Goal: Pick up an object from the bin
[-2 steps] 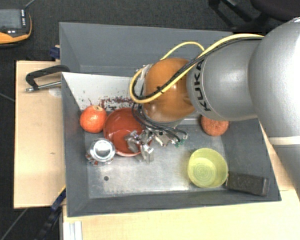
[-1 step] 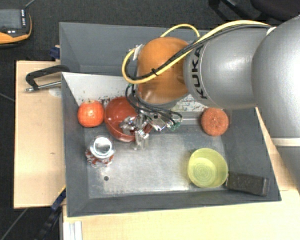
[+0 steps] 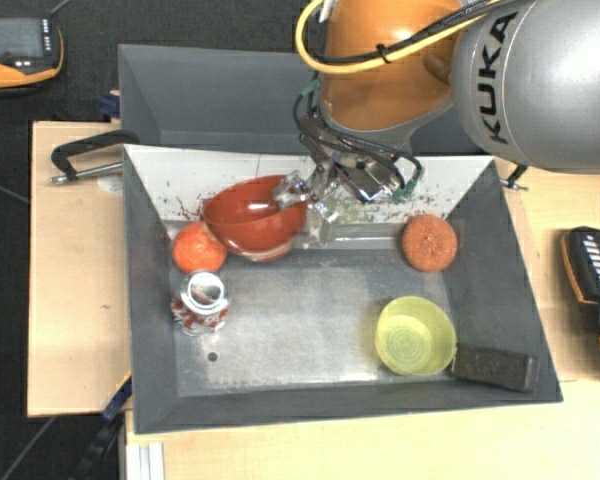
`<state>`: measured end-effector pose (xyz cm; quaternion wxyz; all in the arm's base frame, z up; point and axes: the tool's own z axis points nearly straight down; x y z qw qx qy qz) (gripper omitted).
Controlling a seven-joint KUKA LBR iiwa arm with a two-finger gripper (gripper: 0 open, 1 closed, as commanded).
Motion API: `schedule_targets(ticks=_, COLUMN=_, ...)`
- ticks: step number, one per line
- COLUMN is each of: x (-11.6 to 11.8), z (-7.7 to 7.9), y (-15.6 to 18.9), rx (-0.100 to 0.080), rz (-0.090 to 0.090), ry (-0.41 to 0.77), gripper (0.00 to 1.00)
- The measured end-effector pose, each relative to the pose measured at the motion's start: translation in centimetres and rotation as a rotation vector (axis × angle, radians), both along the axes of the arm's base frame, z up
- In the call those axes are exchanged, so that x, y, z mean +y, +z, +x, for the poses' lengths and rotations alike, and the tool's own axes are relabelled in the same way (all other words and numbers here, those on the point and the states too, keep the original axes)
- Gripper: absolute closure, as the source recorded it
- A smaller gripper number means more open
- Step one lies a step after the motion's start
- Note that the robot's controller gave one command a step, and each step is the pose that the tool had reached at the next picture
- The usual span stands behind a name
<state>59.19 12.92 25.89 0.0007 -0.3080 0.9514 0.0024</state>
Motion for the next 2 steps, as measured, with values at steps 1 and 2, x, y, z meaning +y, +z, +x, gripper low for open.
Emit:
schedule_targets(ticks=1, x=0.4, z=0.4, y=-3.2, rx=0.001, rz=0.001, ry=0.055, gripper=1.0)
schedule_targets(ticks=2, x=4.3, z=-1.6, y=0.8, rx=-0.008, rz=0.005, ry=0.253, gripper=1.0)
